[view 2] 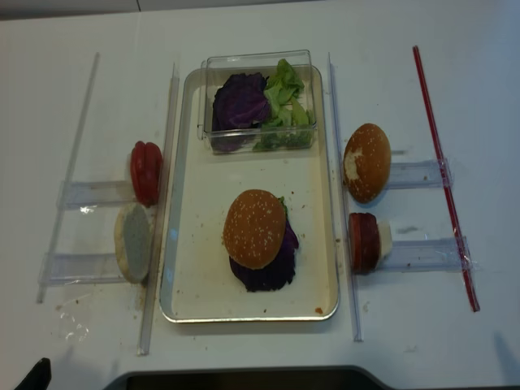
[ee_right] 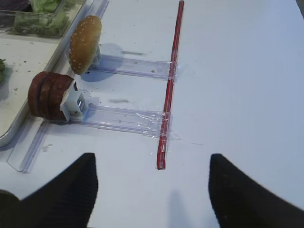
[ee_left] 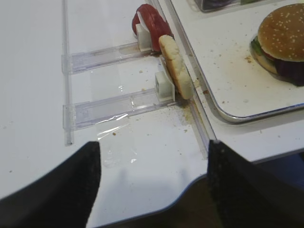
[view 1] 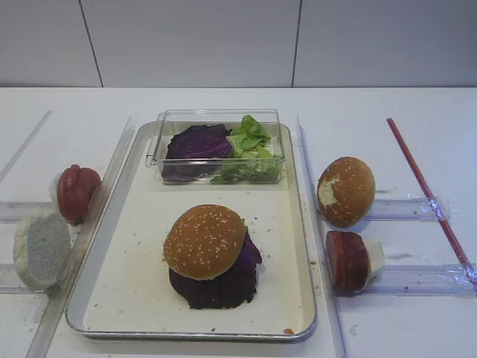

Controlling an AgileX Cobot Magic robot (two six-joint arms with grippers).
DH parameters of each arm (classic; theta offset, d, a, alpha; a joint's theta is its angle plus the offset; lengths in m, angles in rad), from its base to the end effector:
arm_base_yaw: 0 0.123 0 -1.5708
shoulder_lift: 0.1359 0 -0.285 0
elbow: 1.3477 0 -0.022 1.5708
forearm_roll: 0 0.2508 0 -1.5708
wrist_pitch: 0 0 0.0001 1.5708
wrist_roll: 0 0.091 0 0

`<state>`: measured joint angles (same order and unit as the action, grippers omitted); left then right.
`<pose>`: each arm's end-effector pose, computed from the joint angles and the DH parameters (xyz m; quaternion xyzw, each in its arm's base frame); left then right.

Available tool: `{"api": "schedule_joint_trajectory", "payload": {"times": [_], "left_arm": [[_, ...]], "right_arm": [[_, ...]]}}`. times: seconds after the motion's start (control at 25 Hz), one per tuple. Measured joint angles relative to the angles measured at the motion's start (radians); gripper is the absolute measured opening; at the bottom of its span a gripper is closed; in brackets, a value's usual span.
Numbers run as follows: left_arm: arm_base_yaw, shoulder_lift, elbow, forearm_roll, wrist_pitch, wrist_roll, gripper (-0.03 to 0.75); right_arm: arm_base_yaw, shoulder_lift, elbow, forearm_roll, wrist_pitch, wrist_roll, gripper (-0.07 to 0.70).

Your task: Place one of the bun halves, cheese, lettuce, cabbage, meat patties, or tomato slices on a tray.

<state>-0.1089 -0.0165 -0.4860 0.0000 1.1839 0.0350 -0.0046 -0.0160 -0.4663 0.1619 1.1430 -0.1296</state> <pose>-0.0113 0.0012 0.2637 0.0635 0.8808 -0.0173 0.4688 -0.0077 0.0134 0.2623 -0.0604 0.8733 0.0485 0.4810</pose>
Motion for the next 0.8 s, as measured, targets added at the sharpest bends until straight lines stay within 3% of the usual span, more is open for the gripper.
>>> {"api": "schedule_joint_trajectory", "payload": {"times": [0.8], "left_arm": [[0.000,0.000,0.000,-0.005,0.000,0.000,0.440]], "right_arm": [[0.000,0.000,0.000,0.000,0.000,0.000,0.511]]}}
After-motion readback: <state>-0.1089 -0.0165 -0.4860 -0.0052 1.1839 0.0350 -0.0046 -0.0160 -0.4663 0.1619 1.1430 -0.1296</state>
